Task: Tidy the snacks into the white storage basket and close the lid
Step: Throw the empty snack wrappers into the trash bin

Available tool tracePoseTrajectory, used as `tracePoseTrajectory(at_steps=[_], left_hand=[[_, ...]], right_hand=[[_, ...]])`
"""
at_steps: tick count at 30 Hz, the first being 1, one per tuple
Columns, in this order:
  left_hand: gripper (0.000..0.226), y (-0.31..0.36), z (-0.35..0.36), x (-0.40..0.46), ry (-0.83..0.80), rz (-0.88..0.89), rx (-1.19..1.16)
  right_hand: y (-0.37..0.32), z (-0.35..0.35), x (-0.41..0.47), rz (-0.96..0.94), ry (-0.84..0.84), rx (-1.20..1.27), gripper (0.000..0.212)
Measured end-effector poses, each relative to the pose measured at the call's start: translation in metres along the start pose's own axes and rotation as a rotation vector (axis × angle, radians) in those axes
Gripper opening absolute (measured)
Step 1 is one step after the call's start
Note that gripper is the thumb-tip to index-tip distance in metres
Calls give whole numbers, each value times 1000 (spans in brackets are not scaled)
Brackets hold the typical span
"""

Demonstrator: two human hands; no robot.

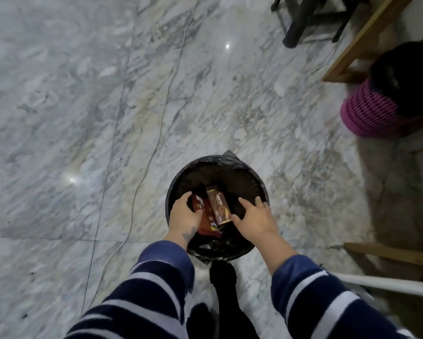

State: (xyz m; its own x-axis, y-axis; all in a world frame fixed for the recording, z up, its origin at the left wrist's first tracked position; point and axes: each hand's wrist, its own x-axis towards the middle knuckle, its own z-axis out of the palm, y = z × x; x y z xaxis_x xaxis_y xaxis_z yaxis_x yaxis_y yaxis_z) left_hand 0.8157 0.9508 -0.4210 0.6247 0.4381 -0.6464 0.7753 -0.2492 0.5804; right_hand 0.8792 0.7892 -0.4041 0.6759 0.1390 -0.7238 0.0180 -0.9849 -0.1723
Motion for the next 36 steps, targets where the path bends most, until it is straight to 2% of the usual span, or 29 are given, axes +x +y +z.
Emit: tracePoseTrajectory(at_steps=[5, 11, 17, 22, 27, 30, 36], left_hand=[[50, 98, -56, -55, -107, 224, 238], [44, 202, -104, -146, -252, 493, 610], [48, 248, -96, -241, -377, 712, 887], [48, 266, -63, -335, -460, 941, 1051], [49, 270, 1, -452, -595, 1219, 1155], [49, 256, 46, -525, -710, 1325, 1182], [43, 194, 122, -681, -838, 1640, 1299]], right_hand=[[-1, -94, -62, -52, 71, 45, 54], [14, -188, -175, -87, 44, 136, 49], [52, -217, -308, 11, 255, 236, 50], [106, -193, -430, 139, 377, 323, 50], [172, -129, -549, 369, 515, 475, 47], [210, -86, -619, 540, 560, 567, 47], [268, 5, -756, 768, 626, 682, 48]])
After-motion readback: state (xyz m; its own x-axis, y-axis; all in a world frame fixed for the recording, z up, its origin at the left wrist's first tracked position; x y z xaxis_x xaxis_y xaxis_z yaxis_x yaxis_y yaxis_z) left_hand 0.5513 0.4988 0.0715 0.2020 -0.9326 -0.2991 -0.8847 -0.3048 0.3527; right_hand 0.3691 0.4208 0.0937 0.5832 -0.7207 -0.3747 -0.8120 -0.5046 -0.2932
